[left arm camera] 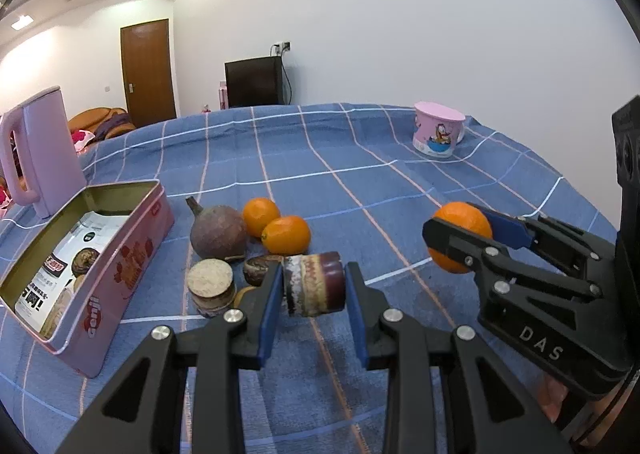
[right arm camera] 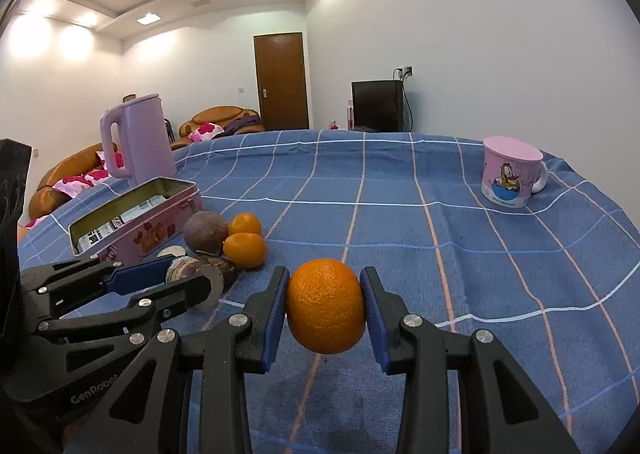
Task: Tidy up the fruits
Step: 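Close left tool on the brown striped cylinder and lift it, then hold the cylinder in left tool while right tool holds the orange aloft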
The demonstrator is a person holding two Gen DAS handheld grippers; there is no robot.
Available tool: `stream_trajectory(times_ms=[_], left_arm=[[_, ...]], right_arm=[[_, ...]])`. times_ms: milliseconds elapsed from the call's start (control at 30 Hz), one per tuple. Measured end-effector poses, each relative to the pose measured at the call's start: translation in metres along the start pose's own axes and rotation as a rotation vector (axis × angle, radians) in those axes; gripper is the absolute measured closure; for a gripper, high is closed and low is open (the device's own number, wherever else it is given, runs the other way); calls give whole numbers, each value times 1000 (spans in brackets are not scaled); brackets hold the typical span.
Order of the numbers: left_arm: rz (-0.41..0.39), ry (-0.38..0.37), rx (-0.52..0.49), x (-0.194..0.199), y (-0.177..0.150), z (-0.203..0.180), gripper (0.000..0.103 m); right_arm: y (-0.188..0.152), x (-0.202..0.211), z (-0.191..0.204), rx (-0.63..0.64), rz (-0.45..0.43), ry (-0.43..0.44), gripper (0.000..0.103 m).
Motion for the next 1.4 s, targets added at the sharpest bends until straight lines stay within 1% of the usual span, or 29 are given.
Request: stream_trajectory(times_ms=[333, 733, 1400], left_arm=[[-47, 9, -24, 8, 2, -4, 70], [-94, 19, -27, 16, 5, -4, 70], [-148, 24, -30, 25, 8, -3, 70]], right_arm=[[1, 7, 3, 11, -36, 13, 65], [3, 15, 6, 23, -78, 31, 65], [6, 27, 10, 33, -138, 61, 65]])
Point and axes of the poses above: each gripper's, at about its wrist camera, not at the fingertips, and x roughly against the way its jaws point, z to its left, y to its top, the point moved 8 cm from there along -x, roughly the way its jaws point, and after that the axes turned 4 degrees about -y, right-handed, at the moved point
